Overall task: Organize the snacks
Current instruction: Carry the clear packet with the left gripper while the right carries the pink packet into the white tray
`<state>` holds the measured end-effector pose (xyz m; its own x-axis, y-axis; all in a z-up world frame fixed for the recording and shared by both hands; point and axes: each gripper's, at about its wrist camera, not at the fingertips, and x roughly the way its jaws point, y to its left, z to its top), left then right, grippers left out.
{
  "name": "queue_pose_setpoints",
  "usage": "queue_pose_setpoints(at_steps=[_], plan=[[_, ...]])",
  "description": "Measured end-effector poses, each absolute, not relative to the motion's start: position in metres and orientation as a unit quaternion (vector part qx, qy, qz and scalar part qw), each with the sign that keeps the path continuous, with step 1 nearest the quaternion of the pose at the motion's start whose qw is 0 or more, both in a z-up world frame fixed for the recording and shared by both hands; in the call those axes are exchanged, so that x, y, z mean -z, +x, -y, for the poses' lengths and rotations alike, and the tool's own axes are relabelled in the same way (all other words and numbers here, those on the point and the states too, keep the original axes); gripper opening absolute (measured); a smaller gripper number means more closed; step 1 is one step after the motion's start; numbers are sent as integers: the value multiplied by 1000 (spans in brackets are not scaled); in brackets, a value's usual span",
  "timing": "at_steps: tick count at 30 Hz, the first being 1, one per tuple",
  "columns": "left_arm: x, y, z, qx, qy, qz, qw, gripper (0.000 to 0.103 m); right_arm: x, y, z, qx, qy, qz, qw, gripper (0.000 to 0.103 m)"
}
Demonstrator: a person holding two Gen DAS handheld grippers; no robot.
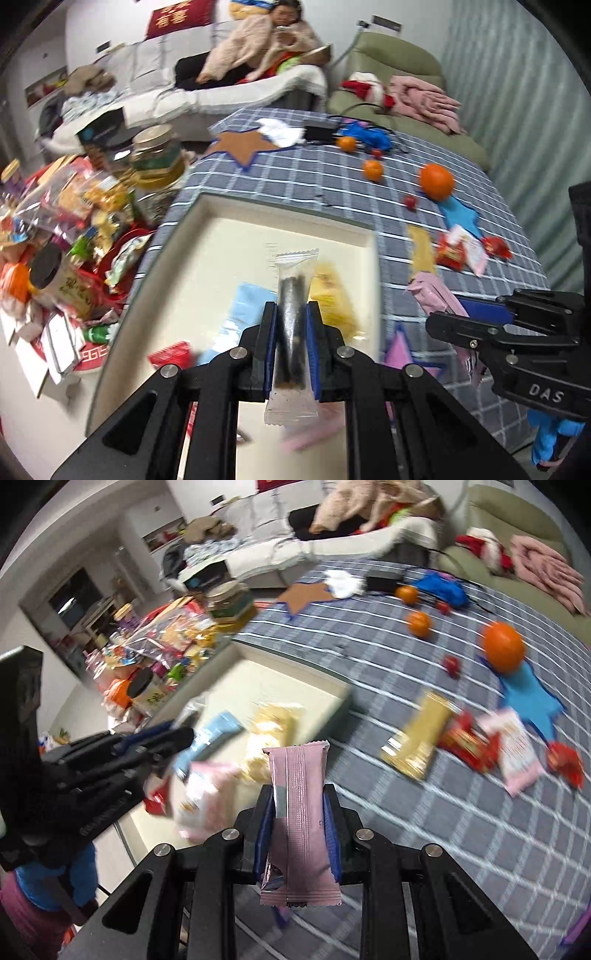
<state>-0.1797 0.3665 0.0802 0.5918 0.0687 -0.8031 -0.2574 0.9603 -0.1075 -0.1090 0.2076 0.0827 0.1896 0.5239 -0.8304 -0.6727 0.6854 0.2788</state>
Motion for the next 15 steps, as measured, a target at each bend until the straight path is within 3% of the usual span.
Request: queue_pose_setpoints(at_steps=[11, 13, 14, 15], plan=[[-49, -170, -403, -117, -120, -468, 868, 19, -67, -83, -274, -403, -53, -532, 742, 28], [-45, -168, -402, -121, -114, -472, 866, 34, -64, -79, -275, -400, -50, -540, 739, 28], [-44, -168, -402, -123, -113, -473, 865, 41, -63, -77, -274, -397, -48, -542, 739, 33], [-44, -168, -403, -124, -114, -472, 866, 53, -64, -76, -273, -394, -47, -543, 740, 56]])
